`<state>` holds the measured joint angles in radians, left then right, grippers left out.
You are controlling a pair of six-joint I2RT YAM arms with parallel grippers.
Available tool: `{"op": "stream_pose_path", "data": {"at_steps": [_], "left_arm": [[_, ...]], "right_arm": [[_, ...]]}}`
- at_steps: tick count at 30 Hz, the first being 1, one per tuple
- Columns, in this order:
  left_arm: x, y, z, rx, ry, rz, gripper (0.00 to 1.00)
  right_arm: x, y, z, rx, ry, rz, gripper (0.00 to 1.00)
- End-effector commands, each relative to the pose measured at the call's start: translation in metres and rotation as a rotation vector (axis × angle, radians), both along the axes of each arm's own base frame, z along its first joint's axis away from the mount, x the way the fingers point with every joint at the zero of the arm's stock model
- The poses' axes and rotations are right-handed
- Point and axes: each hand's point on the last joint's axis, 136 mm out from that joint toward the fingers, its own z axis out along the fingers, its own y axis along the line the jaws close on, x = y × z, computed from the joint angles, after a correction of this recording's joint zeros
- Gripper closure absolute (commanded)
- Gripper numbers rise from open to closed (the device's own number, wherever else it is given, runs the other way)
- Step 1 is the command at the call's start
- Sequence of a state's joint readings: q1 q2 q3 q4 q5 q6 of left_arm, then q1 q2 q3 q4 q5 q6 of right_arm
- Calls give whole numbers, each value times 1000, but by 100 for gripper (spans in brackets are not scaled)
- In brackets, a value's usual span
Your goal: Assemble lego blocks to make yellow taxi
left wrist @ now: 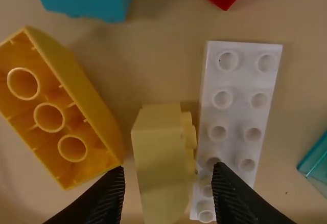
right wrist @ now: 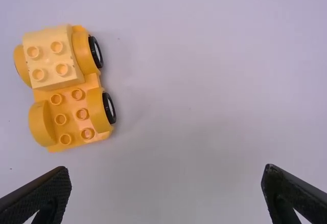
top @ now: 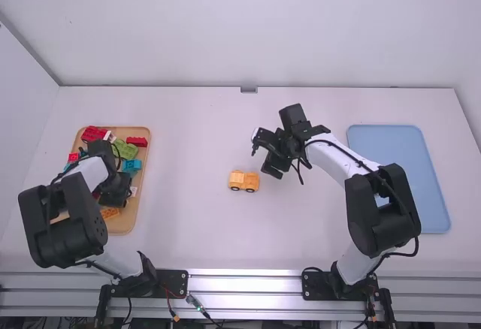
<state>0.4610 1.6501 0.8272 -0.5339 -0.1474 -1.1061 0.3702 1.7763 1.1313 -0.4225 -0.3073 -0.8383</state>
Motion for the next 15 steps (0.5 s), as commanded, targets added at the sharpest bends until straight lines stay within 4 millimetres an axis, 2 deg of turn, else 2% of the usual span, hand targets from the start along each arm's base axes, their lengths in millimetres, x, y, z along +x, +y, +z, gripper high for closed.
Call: {"op": "stream_pose_path", "data": {"at_steps": [1,6,15], "left_arm": [[-12,0,-5,12,41,2,54],[-12,0,-8,12,32,2,52],[13,1,-15,18,-105,-5,52]], "right_arm": [[3,3,11,16,-21,2,1],[3,4,11,16,-21,3,1],[2,4,10,14,-16,3,1]]}}
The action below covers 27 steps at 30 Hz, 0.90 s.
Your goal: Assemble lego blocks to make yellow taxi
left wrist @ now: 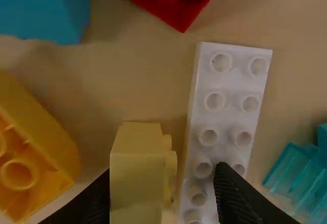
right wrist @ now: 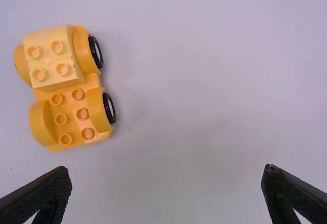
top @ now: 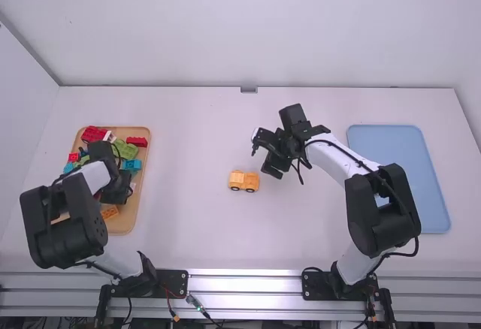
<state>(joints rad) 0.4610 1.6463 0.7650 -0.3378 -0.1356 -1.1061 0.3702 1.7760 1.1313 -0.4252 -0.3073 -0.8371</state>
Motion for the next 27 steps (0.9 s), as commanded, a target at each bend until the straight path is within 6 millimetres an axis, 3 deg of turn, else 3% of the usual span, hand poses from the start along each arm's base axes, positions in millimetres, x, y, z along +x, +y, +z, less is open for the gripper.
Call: {"op": "stream_pose_path", "data": {"at_steps": [1,15,27], "left_arm": [[-9,-7,-9,-30,23,-4,54],[-5,-4,19,-56,85,-2,51],[-22,-3,20,-40,163,7,44]], "right_arm": [[2,4,10,15,-18,5,1],[2,4,10,14,-18,5,1],[2,4,10,15,-19,4,1]]}}
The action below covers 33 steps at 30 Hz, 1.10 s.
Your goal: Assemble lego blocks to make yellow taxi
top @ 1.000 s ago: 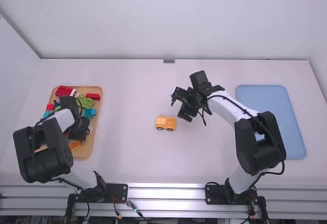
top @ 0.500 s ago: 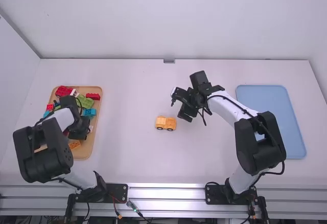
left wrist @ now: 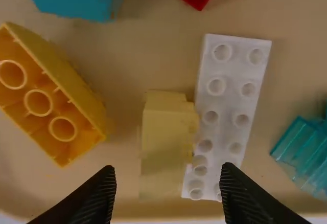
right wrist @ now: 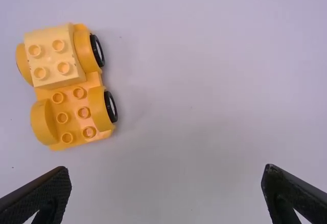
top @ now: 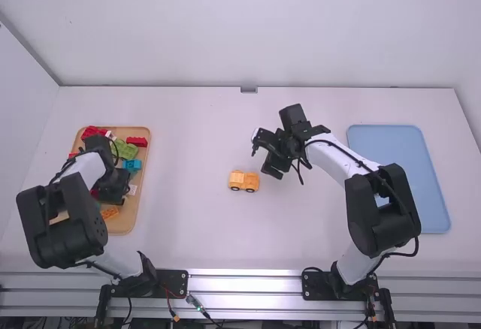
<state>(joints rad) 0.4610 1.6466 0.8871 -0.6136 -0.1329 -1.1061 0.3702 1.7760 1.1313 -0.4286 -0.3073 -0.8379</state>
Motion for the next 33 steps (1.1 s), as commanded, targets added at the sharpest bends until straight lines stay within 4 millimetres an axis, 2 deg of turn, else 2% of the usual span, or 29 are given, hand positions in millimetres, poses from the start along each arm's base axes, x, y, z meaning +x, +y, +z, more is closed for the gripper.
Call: {"op": "stream_pose_path", "data": {"at_steps": [1,11,16,33], "left_arm": [[-8,7,0,38,41,4,43],[-20,5,-4,41,85,-2,42],[-13,2,-8,21,54,-60,42],[-22,-2,-22,25,56,-48,43]], "right_arm": [[3,4,11,17,-22,4,1],[3,5,11,19,-21,5,1],[3,5,11,18,-22,5,1],[3,5,11,20,-24,5,1]]}}
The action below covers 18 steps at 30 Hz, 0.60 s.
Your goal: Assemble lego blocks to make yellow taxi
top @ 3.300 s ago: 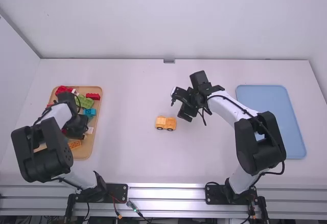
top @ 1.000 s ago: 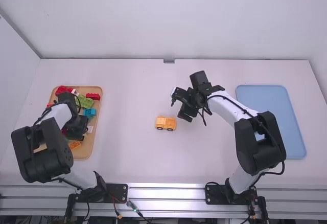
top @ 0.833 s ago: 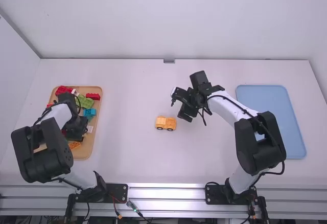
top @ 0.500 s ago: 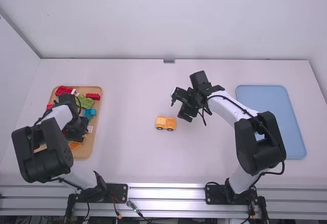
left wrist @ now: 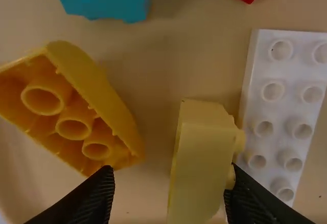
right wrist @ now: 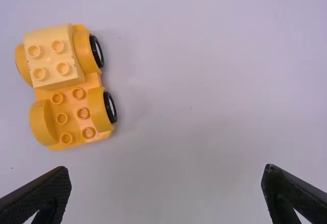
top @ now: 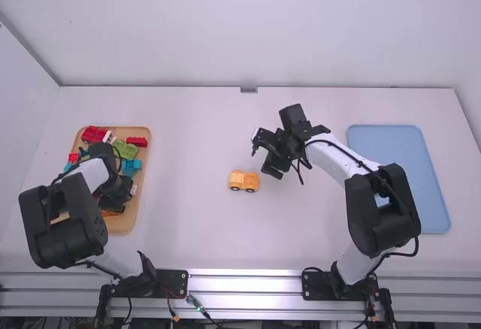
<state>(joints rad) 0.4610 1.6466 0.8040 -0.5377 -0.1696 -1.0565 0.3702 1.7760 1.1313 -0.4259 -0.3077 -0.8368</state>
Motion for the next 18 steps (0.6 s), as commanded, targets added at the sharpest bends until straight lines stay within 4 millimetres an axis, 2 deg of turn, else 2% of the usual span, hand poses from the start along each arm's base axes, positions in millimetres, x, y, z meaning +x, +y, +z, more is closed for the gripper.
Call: {"op": "stream_pose_path", "data": {"at_steps": [1,12,18], "left_arm": [[-7,-1,-6,-2,22,-3,43],[-1,2,-16,28,-35,-14,49],[-2,1,-22,32,-52,-13,59]], "right_arm": [[3,5,11,18,-22,6,1],[2,4,11,17,-19,6,1],[2,4,11,17,-19,6,1]]}}
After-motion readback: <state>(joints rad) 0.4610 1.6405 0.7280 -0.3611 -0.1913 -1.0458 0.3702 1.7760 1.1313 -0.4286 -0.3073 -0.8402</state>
